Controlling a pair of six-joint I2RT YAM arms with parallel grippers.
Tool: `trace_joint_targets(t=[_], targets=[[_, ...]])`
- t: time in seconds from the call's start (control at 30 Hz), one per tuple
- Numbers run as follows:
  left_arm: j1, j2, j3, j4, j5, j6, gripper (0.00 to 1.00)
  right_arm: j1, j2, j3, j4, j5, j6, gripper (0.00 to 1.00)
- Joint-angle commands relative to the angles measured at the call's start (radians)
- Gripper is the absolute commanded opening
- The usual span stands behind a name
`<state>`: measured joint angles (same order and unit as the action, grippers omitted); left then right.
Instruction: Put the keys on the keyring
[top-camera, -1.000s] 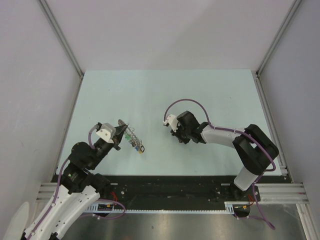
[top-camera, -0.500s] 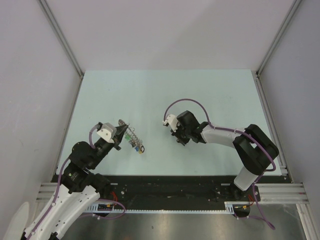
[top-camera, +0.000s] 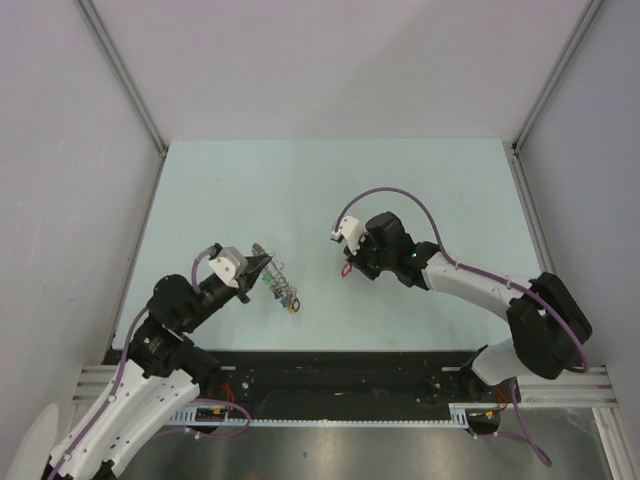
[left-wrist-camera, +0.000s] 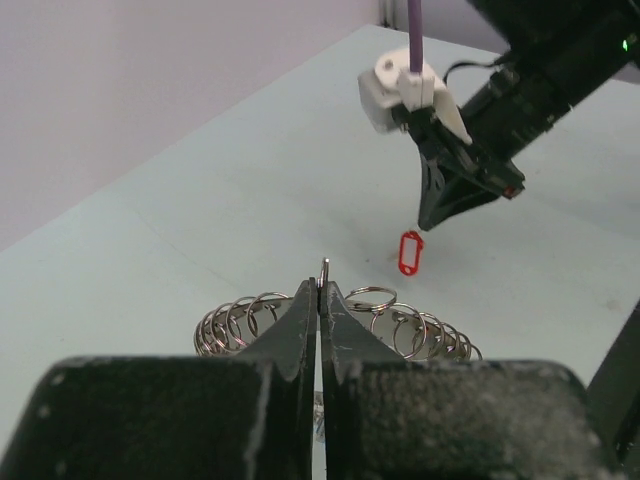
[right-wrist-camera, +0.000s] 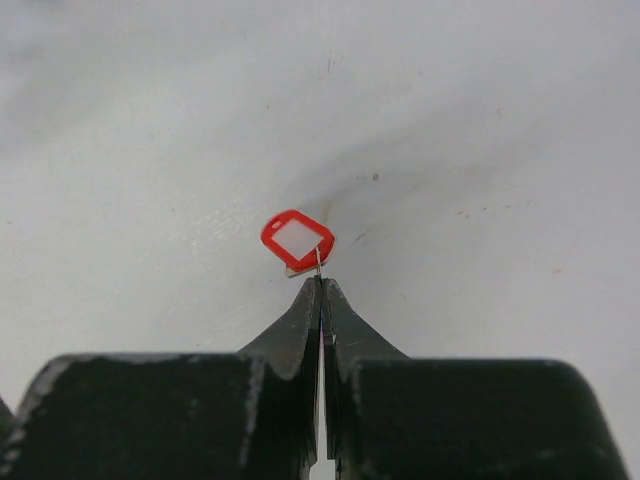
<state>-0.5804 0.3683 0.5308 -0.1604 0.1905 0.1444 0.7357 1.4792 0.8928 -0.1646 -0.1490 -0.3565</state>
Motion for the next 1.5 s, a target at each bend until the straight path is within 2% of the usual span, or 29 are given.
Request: trace_joint_targets(t=[0.0,0.23,0.53,0.83,1.1,1.47], targets=[[-0.002,0.036,0.020,0.094,0.139,0.043,0.00,0.001,-0.129,-0.009,0.031,-0.047,-0.012,0.00],[-0.004,0.190,0.092,0.090,0.314,0.050,0.01,0.045,-0.279,-0.025,0.051,-0.055,-0.027,0.00],[-0.007,0.363,0.189,0.062,0.463,0.093,0.00,0.094,-0.457,-0.040,0.108,-0.139,-0.024,0.00],[-0.006,0.339,0.124,0.111,0.579,0.121,0.00,0.206,-0.470,-0.040,0.137,-0.123,-0.041,0.00],[-0.006,0.313,0.084,0.156,0.581,0.104,0.00,0.277,-0.454,-0.040,0.154,-0.075,-0.036,0.00],[-0.006,0.291,0.055,0.243,0.570,0.041,0.00,0.284,-0.427,-0.040,0.189,-0.083,-0.027,0.00]])
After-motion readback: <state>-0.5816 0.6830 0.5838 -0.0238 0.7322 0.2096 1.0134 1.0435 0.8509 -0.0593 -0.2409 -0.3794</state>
